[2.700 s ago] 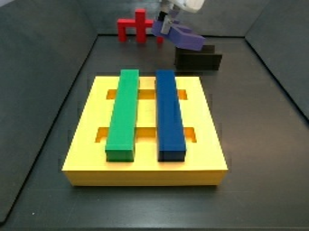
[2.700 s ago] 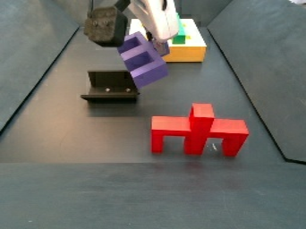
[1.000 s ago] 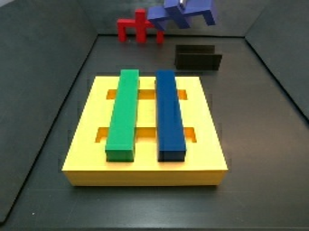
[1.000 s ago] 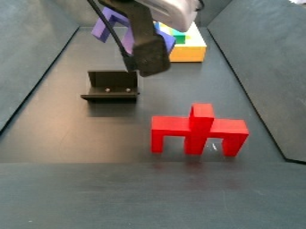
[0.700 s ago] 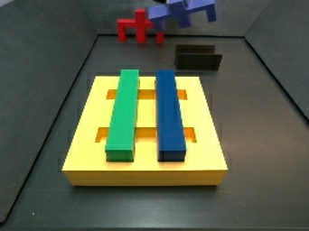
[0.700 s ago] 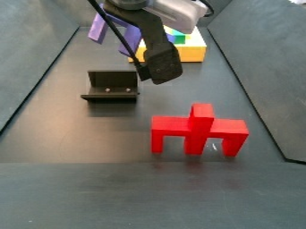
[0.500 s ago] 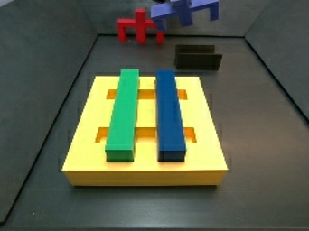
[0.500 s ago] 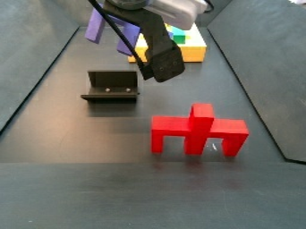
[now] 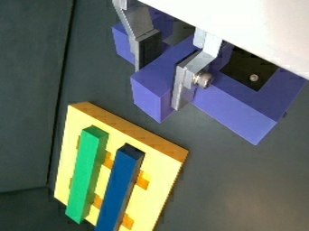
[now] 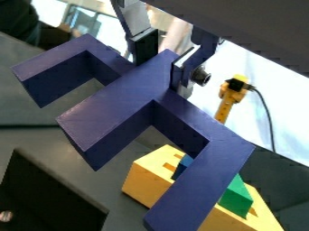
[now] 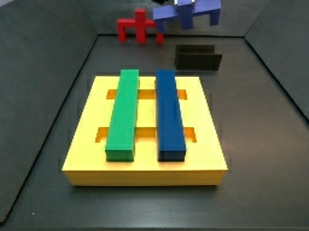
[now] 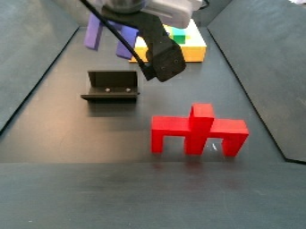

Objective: Pick up the purple object. Move up. Place the purple object on the fixture. Regrasp the purple object. Move to above the board. Insert the purple object.
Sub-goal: Place the purple object on the fixture.

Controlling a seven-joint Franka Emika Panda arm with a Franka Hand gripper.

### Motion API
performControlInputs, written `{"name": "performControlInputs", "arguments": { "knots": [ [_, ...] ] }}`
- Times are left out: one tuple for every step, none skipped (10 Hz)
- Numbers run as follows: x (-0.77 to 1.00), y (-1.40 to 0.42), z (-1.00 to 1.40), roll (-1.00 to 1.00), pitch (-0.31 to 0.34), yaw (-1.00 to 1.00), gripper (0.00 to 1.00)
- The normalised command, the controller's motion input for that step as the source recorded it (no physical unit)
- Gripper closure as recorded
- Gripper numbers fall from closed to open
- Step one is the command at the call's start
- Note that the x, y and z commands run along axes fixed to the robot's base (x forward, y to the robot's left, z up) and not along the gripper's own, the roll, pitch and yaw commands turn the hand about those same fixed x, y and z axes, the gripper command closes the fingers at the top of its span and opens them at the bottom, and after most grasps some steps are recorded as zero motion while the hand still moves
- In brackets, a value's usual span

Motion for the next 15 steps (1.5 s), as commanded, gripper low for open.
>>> {"name": "performControlInputs", "arguments": {
  "knots": [
    [0.51,0.00,-0.26,0.00,0.880,0.28,1.00],
    [0.54,0.00,-0.26,-0.11,0.837,0.29,1.00],
    [0.80,-0.02,-0.24,-0.12,0.600,0.23,1.00],
    [0.94,0.00,-0.31,-0.09,0.486,0.13,1.00],
    [0.90,0.13,-0.33,-0.03,0.429,0.11,1.00],
    [0.83,0.18,-0.35,-0.17,0.329,0.11,1.00],
    [0.87,0.10,-0.34,-0.35,0.254,0.03,1.00],
    [0.80,0.01,-0.17,-0.39,0.249,0.01,1.00],
    [0.74,0.00,-0.20,-0.35,0.000,0.07,1.00],
    [0.71,0.00,-0.19,-0.30,-0.020,0.09,1.00],
    [0.64,0.02,-0.28,-0.16,0.000,0.11,1.00],
    [0.77,0.01,-0.13,-0.03,0.054,0.07,1.00],
    [0.74,0.00,-0.18,0.00,0.000,0.00,1.00],
    [0.70,0.00,-0.15,0.15,0.000,-0.05,1.00],
    [0.65,0.00,-0.16,0.27,0.000,-0.09,1.00]
  ]
}}
